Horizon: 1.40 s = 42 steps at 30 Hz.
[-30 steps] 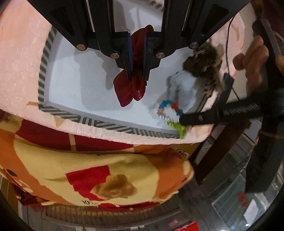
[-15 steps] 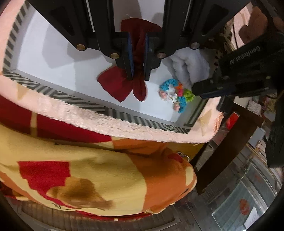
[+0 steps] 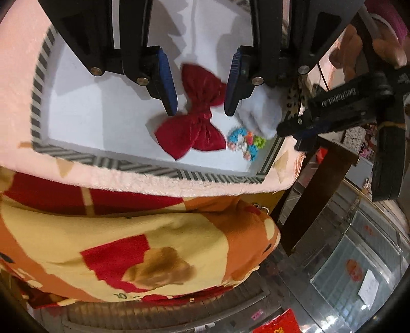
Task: Organize jewelry
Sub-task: 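Carry the bracelet and red bow into the tray and open both grippers, then withdraw both grippers from the tray toward the remaining bracelets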
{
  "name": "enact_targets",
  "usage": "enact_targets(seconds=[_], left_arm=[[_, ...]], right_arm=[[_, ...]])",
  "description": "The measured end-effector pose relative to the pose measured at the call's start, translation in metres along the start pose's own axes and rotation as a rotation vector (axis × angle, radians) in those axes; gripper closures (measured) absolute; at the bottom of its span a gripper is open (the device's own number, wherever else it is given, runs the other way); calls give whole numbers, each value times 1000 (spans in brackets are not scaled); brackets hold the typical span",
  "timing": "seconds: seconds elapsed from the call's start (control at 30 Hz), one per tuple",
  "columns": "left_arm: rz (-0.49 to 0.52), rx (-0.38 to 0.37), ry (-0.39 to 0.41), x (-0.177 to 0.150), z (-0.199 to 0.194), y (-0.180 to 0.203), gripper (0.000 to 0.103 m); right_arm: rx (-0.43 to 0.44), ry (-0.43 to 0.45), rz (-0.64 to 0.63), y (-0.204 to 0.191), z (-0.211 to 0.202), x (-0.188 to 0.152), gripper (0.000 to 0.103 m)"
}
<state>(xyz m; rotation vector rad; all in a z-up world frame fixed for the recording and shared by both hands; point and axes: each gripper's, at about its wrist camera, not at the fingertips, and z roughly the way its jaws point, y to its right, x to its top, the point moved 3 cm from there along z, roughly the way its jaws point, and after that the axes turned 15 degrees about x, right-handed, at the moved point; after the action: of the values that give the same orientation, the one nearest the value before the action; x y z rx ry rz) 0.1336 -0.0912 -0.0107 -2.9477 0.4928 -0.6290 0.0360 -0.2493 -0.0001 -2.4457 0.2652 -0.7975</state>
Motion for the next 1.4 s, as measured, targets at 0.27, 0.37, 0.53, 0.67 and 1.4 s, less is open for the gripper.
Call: enact_targets(seconds=[0.27, 0.37, 0.53, 0.67, 1.4], left_arm=[[-20, 18, 18, -31, -23, -11, 67], [-31, 30, 40, -41, -35, -13, 67], [-41, 37, 68, -59, -53, -17, 67], [-53, 50, 89, -73, -65, -22, 67], [-19, 51, 129, -152, -100, -27, 67]], right_arm=[[-58, 12, -20, -17, -24, -32, 61], [-67, 16, -18, -22, -31, -41, 61], [-88, 20, -20, -32, -45, -58, 61], [-89, 19, -22, -40, -57, -73, 61], [-123, 17, -22, -69, -98, -158, 47]])
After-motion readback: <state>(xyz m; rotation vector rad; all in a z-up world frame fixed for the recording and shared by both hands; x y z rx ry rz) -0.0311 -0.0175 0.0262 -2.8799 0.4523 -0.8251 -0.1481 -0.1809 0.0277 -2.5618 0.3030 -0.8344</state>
